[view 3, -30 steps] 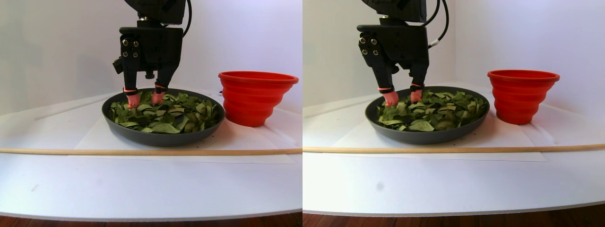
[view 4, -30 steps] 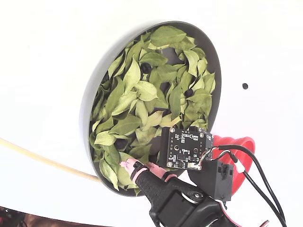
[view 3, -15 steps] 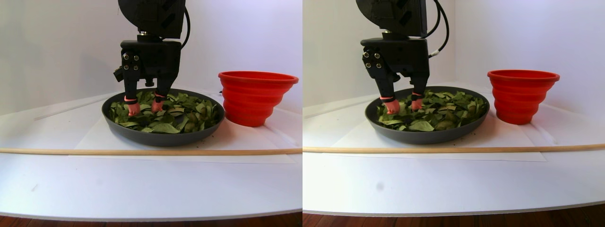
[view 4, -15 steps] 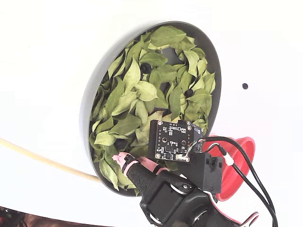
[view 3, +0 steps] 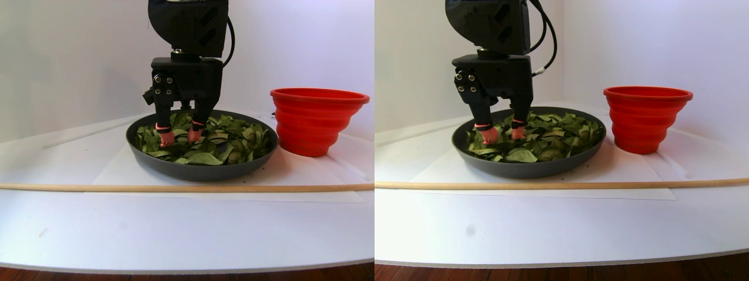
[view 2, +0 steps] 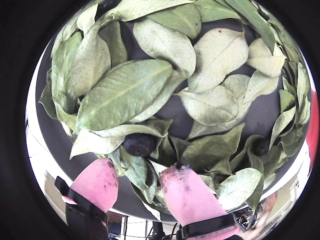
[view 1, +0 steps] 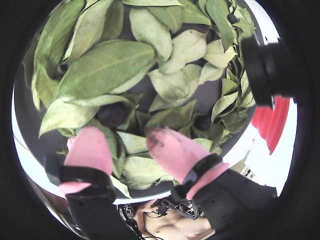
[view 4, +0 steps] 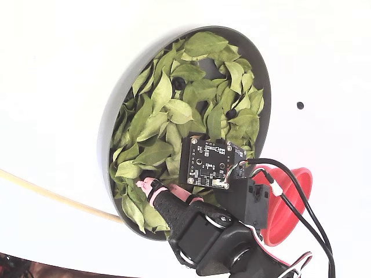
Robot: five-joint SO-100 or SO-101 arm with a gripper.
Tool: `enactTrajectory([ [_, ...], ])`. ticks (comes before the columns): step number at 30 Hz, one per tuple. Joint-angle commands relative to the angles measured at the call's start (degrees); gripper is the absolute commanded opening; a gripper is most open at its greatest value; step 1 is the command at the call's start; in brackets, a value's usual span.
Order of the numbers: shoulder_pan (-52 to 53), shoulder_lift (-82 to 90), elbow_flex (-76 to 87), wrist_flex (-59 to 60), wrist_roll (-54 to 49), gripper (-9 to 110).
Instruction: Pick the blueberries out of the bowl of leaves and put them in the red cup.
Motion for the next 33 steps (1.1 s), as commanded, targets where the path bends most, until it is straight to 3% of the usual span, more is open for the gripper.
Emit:
enactTrajectory([
  [1,-0.62,0.00,-1.85,-1.14,0.18,16],
  [33,0.09,-6.94,-3.16,-7.21,0.18,16],
])
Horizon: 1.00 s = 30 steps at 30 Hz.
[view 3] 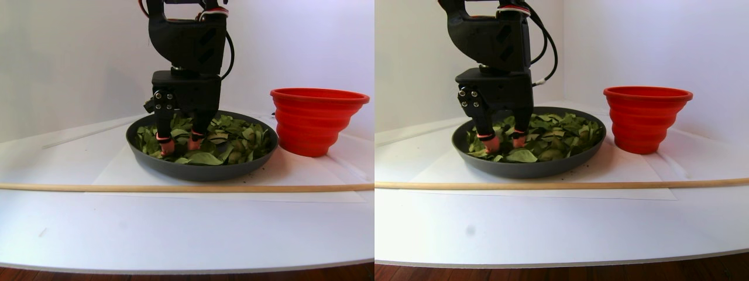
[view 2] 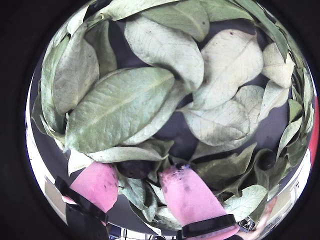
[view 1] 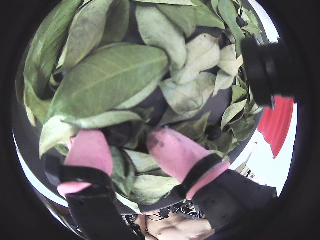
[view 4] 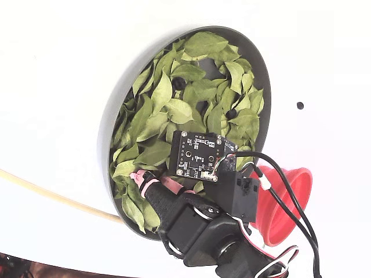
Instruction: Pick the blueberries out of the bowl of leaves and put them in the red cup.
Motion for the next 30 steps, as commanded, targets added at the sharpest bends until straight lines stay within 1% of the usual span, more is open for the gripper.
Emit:
enactTrajectory([
  [1,0.44,0.18,-1.14,-1.14,0.09,16],
  [16,0.18,-2.99,-1.58,-4.83,0.53,16],
  [30,0.00,-5.89,-2.02,-7.65,0.35,12],
])
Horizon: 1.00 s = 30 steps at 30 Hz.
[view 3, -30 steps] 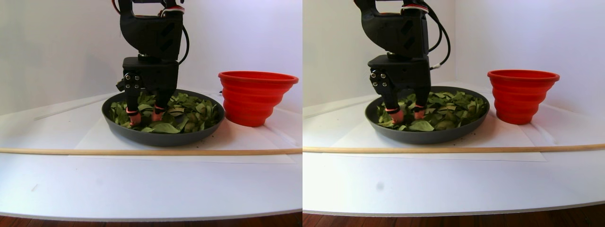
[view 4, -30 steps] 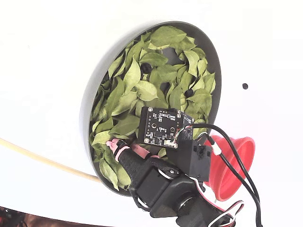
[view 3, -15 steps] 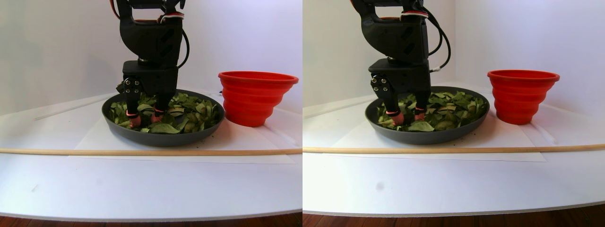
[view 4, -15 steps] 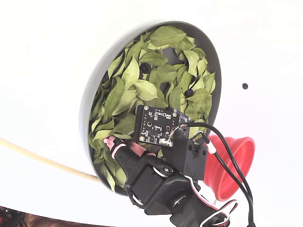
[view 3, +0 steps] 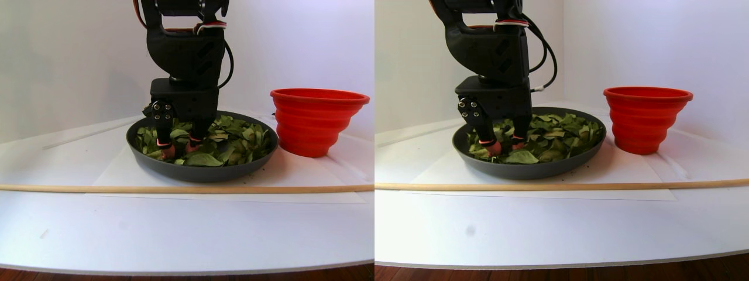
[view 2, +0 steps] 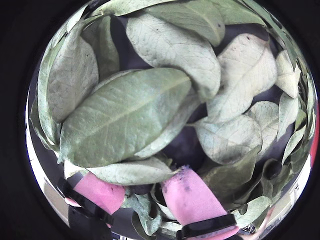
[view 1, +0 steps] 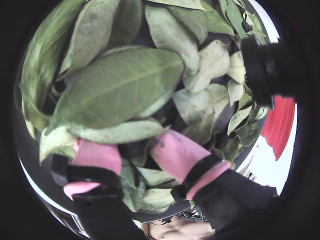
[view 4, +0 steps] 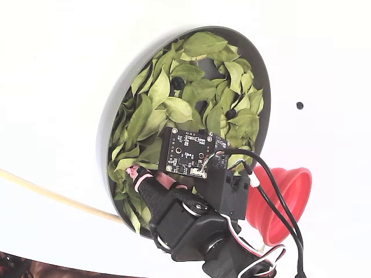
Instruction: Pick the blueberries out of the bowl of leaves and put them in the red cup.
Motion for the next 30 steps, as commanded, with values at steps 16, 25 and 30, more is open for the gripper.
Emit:
enactTrajectory([
  [16,-0.26,4.66,-0.70,0.09,1.67,10],
  [25,-0.09,8.96,-0.44,2.72,1.93,10],
  [30,-0.09,11.34,-0.26,4.83,2.29,10],
])
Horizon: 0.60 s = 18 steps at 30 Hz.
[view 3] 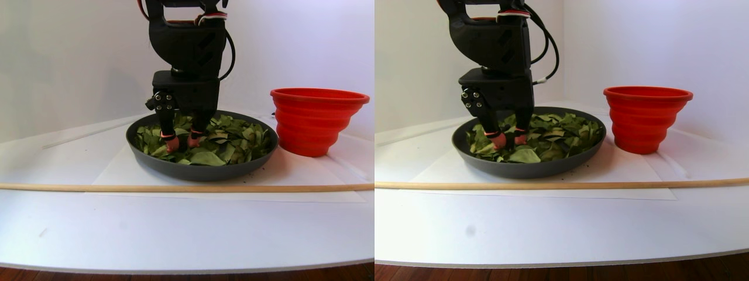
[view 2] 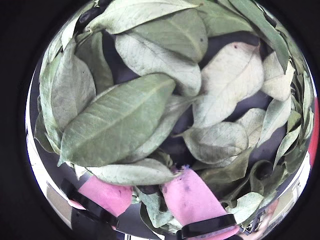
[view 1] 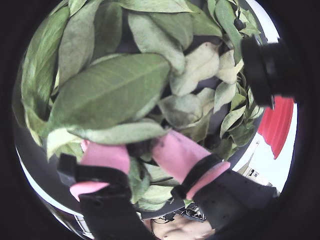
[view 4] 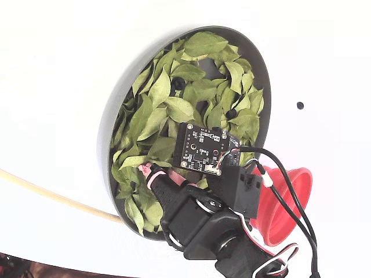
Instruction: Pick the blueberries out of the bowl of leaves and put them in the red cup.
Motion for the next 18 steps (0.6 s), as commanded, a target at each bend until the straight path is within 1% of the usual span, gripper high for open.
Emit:
enactTrajectory([
  [1,-0.18,6.24,0.00,0.70,0.62,10],
  [18,0.35,11.25,-0.09,5.19,0.97,10],
])
